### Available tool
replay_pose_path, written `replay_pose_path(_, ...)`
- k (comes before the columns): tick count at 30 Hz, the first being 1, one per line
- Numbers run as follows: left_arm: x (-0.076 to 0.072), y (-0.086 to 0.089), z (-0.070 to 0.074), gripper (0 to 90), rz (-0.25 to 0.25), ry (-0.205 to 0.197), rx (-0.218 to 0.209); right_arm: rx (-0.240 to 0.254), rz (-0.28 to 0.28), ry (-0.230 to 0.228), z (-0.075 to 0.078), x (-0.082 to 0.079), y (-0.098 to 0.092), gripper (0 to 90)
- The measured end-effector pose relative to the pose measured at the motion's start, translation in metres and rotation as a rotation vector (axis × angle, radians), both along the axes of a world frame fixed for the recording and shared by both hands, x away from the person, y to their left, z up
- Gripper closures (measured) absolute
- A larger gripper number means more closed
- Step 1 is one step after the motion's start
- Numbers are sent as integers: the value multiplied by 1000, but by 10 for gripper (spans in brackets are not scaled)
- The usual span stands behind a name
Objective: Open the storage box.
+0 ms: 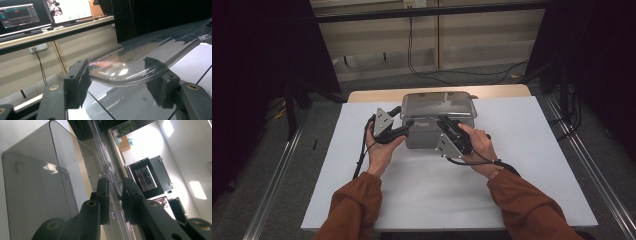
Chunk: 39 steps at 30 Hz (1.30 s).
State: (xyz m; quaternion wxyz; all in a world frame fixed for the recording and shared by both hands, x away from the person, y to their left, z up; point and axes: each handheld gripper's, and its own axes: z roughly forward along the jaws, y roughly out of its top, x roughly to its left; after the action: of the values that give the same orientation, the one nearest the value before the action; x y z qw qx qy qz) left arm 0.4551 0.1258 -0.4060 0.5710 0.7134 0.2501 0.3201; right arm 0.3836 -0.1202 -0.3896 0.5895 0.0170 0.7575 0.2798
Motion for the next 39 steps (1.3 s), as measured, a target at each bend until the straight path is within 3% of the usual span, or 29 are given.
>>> replay_pose_path(4,1,1,-3,432,5,3,1,55,-1,40,0,1,-2,722)
replay_pose_path(8,1,0,-3,433,6,1,-10,174,-10,129,0,3,-6,613)
replay_pose_path(10,1,1,-3,435,11,2,-18,191,-19,137,0,5,-8,554)
replay_pose_path(15,0,1,-1,450,10,-5,-17,288,-27,221,0,9,-17,383)
replay_pose_path(26,0,1,0,457,10,-6,-36,468,-52,365,2,19,-44,151)
replay_pose_path(31,0,2,0,459,13,-11,-35,519,-88,380,3,21,-54,96)
replay_pose_path(32,0,2,1,460,12,-10,-37,577,-88,420,5,23,-61,117)
replay_pose_path(36,0,2,0,461,14,-10,-36,659,-90,466,5,26,-74,113)
replay_pose_path(39,0,2,1,462,16,-9,-35,664,-111,470,2,28,-79,52)
